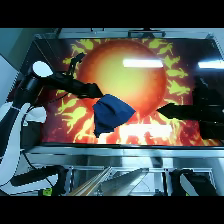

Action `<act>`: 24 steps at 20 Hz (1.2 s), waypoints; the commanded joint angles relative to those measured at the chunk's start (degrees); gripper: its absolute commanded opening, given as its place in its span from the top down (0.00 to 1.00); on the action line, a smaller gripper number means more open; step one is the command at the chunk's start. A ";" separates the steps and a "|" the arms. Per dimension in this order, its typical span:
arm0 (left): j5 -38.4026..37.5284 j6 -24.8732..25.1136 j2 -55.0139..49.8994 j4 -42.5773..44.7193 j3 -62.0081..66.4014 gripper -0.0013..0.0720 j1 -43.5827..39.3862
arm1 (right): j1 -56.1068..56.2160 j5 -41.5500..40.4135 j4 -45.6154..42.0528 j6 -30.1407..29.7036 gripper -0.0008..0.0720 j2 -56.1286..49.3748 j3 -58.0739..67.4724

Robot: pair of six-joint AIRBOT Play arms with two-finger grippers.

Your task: Fold the shirts.

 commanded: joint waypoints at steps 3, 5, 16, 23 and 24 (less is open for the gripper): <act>4.02 0.15 3.89 5.46 -13.99 0.00 5.55 | 22.51 -8.81 0.24 -1.44 0.16 -12.61 -0.15; 17.35 1.86 2.86 4.48 -18.43 0.00 7.13 | 30.95 -16.06 1.79 -1.25 0.16 -19.43 -0.15; 14.05 14.16 -20.48 -8.79 -5.40 0.00 6.99 | 42.86 -28.00 34.18 -15.15 0.16 -39.67 0.37; 6.95 14.21 -25.92 -9.99 2.56 0.59 0.31 | 43.65 -32.24 41.09 -17.92 0.17 -43.76 5.07; 6.86 14.21 -26.16 -10.01 3.43 0.75 -0.07 | 43.65 -32.76 42.25 -17.92 0.21 -44.26 5.44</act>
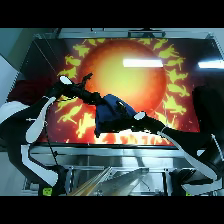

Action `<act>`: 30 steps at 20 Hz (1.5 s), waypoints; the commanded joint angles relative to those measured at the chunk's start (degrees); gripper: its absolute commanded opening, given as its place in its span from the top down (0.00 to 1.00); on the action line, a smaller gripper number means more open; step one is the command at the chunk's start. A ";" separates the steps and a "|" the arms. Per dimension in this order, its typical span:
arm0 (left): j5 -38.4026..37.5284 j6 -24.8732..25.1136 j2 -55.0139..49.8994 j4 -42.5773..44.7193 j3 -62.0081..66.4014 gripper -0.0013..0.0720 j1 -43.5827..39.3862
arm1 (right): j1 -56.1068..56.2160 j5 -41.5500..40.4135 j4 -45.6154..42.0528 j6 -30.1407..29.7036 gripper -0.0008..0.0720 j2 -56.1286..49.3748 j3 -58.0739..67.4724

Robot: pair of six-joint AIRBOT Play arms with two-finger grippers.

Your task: Fold the shirts.

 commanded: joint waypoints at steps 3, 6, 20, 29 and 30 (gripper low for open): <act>-2.71 0.11 -1.64 -0.46 4.74 0.95 -1.92 | 0.20 -2.78 6.49 -0.92 0.52 -3.63 2.10; -4.76 0.04 -1.62 -0.46 5.97 0.95 -0.33 | -0.07 -0.50 6.88 -1.57 0.96 -4.15 2.14; -14.08 -13.35 37.94 -4.48 6.05 0.95 0.07 | -23.50 23.19 -25.35 15.93 0.97 50.40 12.37; 0.20 -16.46 43.60 11.82 -11.82 0.96 -10.10 | -23.45 27.52 -35.47 17.97 0.97 38.01 6.19; 2.03 -16.37 41.97 11.85 -14.14 0.95 -9.53 | -23.45 27.50 -35.67 16.72 0.97 34.95 6.10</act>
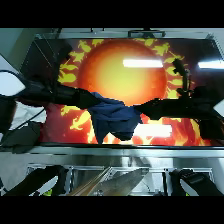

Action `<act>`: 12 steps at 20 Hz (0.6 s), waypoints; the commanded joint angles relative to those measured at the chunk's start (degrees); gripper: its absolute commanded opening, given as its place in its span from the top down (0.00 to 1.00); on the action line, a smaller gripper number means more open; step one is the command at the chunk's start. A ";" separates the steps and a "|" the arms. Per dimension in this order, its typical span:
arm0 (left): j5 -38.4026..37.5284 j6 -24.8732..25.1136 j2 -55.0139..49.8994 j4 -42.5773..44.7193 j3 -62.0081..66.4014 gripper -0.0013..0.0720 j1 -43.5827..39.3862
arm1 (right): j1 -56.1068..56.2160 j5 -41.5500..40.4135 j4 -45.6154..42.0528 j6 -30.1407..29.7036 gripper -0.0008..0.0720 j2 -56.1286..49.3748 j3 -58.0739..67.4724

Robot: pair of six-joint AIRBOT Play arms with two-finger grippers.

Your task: Fold the shirts.

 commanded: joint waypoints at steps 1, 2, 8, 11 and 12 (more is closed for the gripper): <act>7.48 -0.50 -2.97 4.90 -8.44 0.76 -0.13 | -0.09 0.63 -2.05 -3.19 0.97 -9.38 -1.42; 7.72 0.50 -5.05 4.87 -9.18 0.39 0.96 | -0.28 0.63 -2.05 -4.20 0.97 -12.22 -1.42; -2.80 3.63 -13.64 9.77 -10.78 0.00 11.08 | -6.29 -0.66 -5.11 -5.88 0.97 -18.32 -1.38; -0.37 4.15 -14.38 10.99 -19.10 0.00 13.84 | -10.86 0.44 -5.49 -6.29 0.97 -18.34 -1.38; 1.88 4.39 -14.38 10.88 -22.14 0.00 13.73 | -11.50 0.42 -5.75 -6.49 0.97 -18.34 -1.38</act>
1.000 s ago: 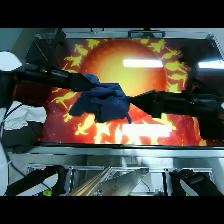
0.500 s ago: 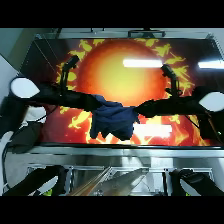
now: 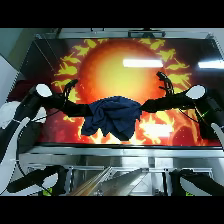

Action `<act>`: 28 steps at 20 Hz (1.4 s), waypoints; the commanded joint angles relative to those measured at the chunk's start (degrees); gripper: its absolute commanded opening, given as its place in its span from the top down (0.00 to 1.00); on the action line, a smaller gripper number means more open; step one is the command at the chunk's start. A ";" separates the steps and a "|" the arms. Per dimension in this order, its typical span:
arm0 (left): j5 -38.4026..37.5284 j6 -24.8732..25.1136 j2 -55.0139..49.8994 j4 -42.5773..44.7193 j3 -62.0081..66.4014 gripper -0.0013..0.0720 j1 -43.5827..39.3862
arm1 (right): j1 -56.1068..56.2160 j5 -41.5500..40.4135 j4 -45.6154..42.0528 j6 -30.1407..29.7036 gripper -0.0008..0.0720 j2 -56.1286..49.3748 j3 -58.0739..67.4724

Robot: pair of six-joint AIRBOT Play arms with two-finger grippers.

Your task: Fold the shirts.

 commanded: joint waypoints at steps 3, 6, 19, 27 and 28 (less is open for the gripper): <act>9.90 1.84 -1.14 1.31 -13.09 0.00 -0.74 | -3.30 0.63 -1.64 -1.62 0.97 -0.85 -0.02; 16.57 1.77 -1.14 -1.20 -16.85 0.00 -6.25 | -3.30 0.57 -1.62 -1.62 0.97 -1.22 -0.02; 21.59 1.79 -0.57 -1.16 -12.83 0.96 -7.06 | -3.45 2.95 -1.62 -2.25 0.97 -0.55 -0.02; 3.74 -0.39 21.11 -1.64 10.75 0.95 -4.72 | -11.47 15.58 -1.99 -2.89 0.97 15.32 12.48; 1.62 -1.73 24.55 -1.64 15.63 0.95 -2.80 | -13.38 16.26 -1.99 -2.86 0.97 18.49 16.20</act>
